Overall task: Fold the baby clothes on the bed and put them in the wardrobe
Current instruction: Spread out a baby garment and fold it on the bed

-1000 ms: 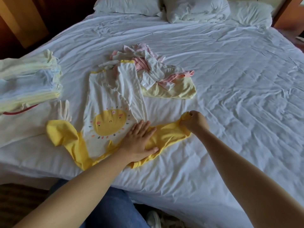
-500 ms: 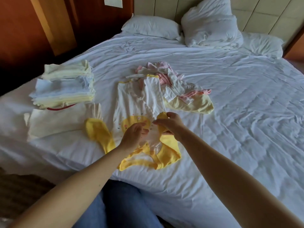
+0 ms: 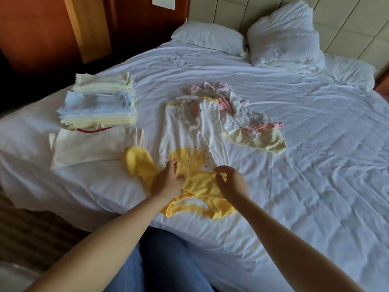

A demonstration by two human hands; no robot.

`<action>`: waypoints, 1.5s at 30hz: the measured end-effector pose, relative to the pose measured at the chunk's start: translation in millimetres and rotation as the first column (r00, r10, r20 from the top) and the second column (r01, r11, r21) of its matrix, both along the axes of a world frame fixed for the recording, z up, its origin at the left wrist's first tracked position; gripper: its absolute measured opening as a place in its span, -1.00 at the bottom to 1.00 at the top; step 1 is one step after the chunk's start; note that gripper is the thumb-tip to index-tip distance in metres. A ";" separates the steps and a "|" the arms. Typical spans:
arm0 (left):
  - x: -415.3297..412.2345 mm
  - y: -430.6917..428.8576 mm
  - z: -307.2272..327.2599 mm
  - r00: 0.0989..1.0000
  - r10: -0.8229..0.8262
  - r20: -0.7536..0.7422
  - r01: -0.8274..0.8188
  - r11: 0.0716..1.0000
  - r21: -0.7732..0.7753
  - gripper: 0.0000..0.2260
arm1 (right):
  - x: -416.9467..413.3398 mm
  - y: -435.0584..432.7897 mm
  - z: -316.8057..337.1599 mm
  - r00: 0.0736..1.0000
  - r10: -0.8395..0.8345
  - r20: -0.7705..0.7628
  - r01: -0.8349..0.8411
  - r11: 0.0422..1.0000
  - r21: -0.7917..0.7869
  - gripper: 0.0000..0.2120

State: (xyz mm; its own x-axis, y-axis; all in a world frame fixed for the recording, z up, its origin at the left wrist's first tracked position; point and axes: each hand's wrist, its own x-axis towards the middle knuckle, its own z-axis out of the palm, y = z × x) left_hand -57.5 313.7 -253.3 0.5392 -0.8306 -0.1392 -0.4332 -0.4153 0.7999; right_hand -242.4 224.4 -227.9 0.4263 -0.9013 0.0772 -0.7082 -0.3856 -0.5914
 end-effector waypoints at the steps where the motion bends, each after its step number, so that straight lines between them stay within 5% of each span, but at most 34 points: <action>1: -0.5 2.7 0.0 0.991 -0.017 0.131 0.014 1.000 0.023 -0.49 | -6.4 1.8 -7.1 0.997 0.054 -0.049 -0.056 0.998 -0.040 -0.74; 5: 0.2 13.1 -9.1 0.684 -0.108 0.722 0.181 0.983 -0.024 -0.24 | -21.8 7.8 -30.2 0.939 0.237 -0.248 -0.264 0.961 -0.081 -0.56; 10: 0.4 14.8 -28.4 0.498 -0.388 0.776 0.489 0.864 0.119 -0.44 | -32.0 4.0 -49.2 0.862 0.281 -0.422 -0.323 0.946 -0.032 -0.32; 13: 1.7 18.2 -43.2 0.567 -0.456 0.686 0.437 0.873 0.218 -0.51 | -34.6 2.5 -54.2 0.842 0.273 -0.466 -0.335 0.941 -0.053 -0.34; 24: -1.4 15.8 -43.3 0.600 -0.516 0.611 0.403 0.855 0.326 -0.31 | -32.3 0.9 -54.4 0.845 0.286 -0.452 -0.317 0.949 0.008 -0.37; 28: -6.9 18.5 -28.7 0.607 -0.551 0.572 0.402 0.834 0.378 -0.52 | -30.4 0.3 -44.5 0.851 0.302 -0.430 -0.289 0.952 0.097 -0.43; 35: 28.7 74.7 -15.9 0.647 -0.196 0.737 0.434 0.889 -0.144 -0.64 | -9.0 11.2 -17.3 0.928 0.210 -0.307 -0.218 0.976 0.008 -0.58; 38: 44.6 90.0 -16.4 0.702 -0.119 0.702 0.337 0.924 -0.180 -0.66 | 27.7 17.4 2.6 0.932 0.294 -0.212 -0.314 0.947 -0.070 -0.61; 45: 61.9 99.7 -45.9 0.758 -0.302 0.578 0.384 0.923 -0.022 -0.52 | 153.1 39.4 41.6 0.820 0.532 -0.212 -0.551 0.833 -0.040 -0.53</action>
State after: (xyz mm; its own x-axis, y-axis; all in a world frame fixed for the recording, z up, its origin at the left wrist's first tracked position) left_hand 4.4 413.4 -299.2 0.1632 -0.9625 0.2165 -0.9092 -0.0616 0.4118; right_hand -89.3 263.8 -186.3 0.8582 -0.5128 0.0210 -0.4600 -0.7868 -0.4115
